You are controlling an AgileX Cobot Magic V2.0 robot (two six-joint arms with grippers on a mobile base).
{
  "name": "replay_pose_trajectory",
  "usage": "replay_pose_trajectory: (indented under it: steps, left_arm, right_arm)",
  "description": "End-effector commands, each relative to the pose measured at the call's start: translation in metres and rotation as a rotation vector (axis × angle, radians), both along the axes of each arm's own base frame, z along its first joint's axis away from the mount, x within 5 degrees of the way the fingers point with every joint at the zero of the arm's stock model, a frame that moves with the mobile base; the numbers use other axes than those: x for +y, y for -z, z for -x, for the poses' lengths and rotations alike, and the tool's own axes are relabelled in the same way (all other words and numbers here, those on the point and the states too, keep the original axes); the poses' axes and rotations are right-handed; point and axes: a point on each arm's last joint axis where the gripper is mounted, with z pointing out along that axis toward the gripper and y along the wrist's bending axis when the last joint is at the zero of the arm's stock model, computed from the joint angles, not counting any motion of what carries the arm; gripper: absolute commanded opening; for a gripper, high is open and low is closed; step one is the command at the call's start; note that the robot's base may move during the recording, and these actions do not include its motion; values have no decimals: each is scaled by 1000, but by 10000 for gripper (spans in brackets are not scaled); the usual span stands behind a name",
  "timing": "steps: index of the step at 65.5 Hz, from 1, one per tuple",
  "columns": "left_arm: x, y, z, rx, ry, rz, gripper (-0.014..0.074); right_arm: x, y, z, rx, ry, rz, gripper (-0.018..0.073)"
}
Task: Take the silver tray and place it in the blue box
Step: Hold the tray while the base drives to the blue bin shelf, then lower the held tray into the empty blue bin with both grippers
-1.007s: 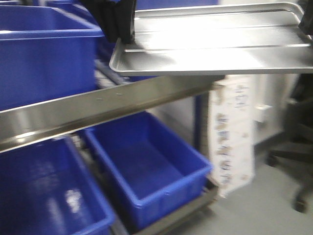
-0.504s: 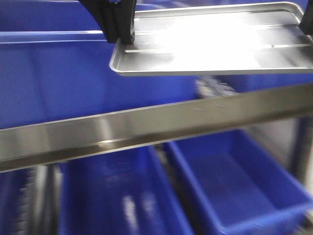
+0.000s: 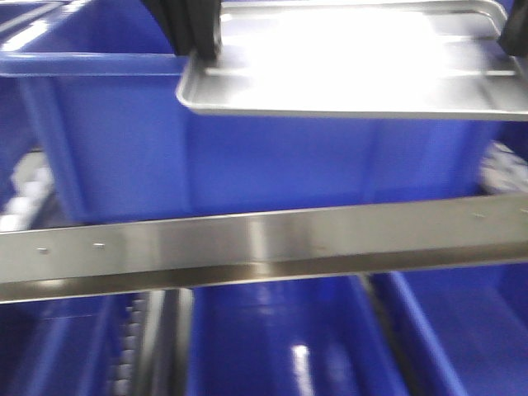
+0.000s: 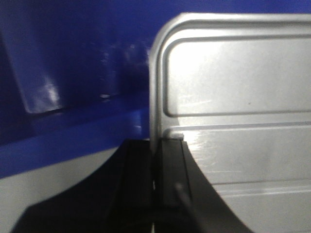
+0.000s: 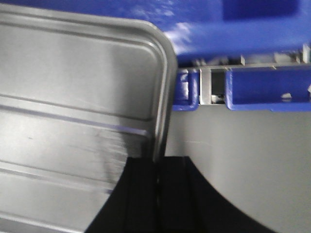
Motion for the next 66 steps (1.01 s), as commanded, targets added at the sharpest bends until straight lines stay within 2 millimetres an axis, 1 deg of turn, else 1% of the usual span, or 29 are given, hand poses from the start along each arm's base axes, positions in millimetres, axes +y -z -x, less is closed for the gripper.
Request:
replay_pose_trajectory:
  steps: [1,66]
  left_arm:
    - [19,-27,10,-56,-16,-45,-106]
    - [19,-26,12,-30,-14,-34,-106]
  right_arm:
    - [-6,-23,2,-118,-6,25,57]
    - [-6,-23,2,-118,-6,25,57]
